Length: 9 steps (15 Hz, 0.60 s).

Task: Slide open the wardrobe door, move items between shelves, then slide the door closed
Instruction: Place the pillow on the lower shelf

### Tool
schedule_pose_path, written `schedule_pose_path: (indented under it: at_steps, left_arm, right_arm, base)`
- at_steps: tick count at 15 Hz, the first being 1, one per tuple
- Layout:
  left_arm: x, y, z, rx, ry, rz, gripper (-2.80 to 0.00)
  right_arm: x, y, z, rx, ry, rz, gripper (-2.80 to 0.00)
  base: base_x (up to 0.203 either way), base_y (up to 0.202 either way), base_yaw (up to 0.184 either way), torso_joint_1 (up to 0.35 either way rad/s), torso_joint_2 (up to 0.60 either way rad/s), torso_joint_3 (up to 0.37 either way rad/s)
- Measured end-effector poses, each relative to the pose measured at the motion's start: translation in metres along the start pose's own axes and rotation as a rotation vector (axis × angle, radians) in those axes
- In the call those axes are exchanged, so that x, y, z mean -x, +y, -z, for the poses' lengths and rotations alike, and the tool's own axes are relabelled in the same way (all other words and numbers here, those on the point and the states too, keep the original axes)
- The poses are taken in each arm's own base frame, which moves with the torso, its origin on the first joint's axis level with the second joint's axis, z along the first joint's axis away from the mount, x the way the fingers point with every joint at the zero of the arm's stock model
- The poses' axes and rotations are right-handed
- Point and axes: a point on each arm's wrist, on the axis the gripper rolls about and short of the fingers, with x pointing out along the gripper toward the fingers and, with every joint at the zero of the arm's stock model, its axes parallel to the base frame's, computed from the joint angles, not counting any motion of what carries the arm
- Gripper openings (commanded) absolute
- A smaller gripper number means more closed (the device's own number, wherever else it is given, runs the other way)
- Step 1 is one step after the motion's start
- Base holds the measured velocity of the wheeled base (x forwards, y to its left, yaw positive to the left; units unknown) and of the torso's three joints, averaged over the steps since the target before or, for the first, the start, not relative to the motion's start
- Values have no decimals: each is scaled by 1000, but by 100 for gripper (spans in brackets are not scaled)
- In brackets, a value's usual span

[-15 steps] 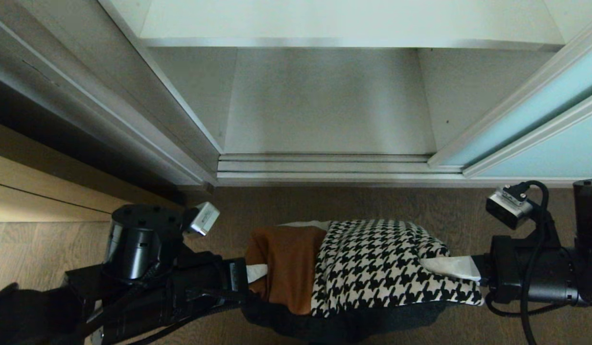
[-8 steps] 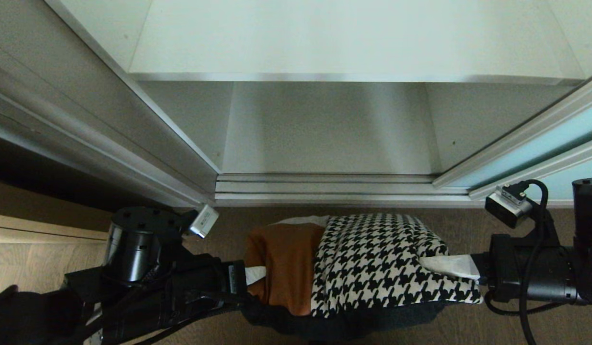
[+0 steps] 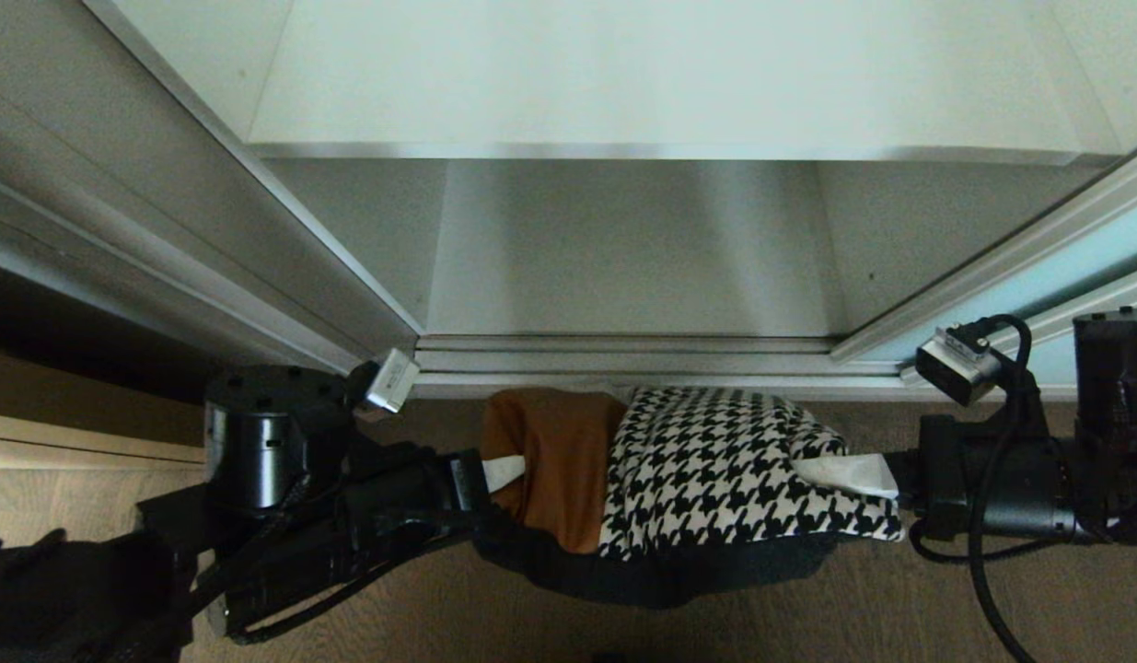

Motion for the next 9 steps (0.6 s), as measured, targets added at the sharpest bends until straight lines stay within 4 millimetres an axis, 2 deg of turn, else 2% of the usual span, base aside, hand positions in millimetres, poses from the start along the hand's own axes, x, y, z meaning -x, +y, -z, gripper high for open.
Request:
schedule_pose_path:
  at_steps: [3, 9]
  left_arm:
    - [-21, 7, -8, 6, -8, -22, -280]
    - [-65, 27, -36, -3, -75, -64, -280]
  right_arm:
    - [-17, -3, -23, 15, -47, 39, -280]
    - [-46, -6, -68, 67, -120, 46, -280]
  base:
    - [0, 0, 0, 0, 0, 0]
    - [0, 0, 0, 0, 0, 0]
